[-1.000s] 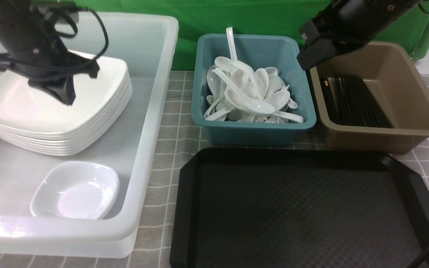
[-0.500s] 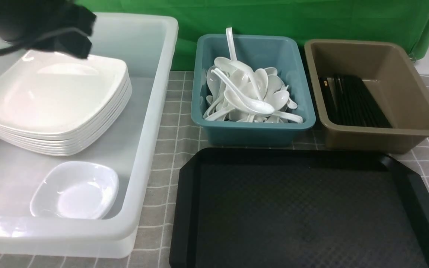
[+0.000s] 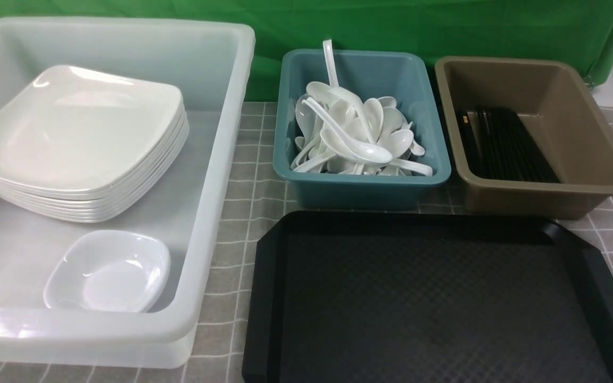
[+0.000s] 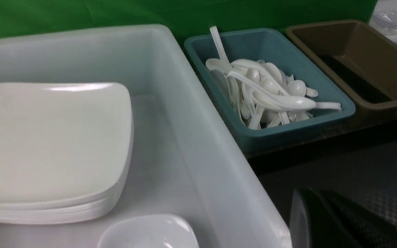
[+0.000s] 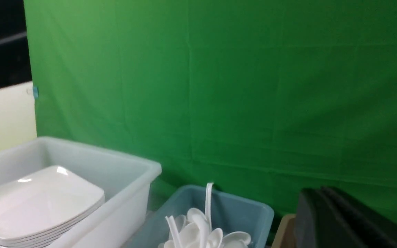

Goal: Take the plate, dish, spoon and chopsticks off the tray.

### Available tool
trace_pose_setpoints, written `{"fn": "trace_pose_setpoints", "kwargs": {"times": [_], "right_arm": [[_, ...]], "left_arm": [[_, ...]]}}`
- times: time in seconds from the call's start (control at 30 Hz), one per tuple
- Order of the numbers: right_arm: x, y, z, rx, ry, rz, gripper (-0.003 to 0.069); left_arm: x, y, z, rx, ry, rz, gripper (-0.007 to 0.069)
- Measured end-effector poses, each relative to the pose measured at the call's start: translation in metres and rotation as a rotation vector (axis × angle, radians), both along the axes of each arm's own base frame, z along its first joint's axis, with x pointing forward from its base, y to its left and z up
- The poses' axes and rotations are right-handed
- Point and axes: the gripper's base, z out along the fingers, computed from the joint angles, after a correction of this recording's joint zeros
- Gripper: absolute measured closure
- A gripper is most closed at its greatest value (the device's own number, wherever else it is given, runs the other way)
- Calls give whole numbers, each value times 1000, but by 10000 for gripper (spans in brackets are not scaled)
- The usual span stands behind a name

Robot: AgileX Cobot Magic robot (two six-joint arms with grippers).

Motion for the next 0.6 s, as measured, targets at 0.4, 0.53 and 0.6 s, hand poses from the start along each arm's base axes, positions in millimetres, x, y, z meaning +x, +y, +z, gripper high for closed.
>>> {"fn": "trace_pose_setpoints", "kwargs": {"times": [0.4,0.53,0.6], "right_arm": [[-52,-22,-84,170,-339,-24,636],[-52,-22,-85,174,-349,-25,627],[-51,-22,-86,170,-340,-25,622]], "left_arm": [[-20,6,-94,-179,-63,91,620],[-16,8,-93,-224,-129,119,620],[-15,9,-89,-242,-176,134,620]]}}
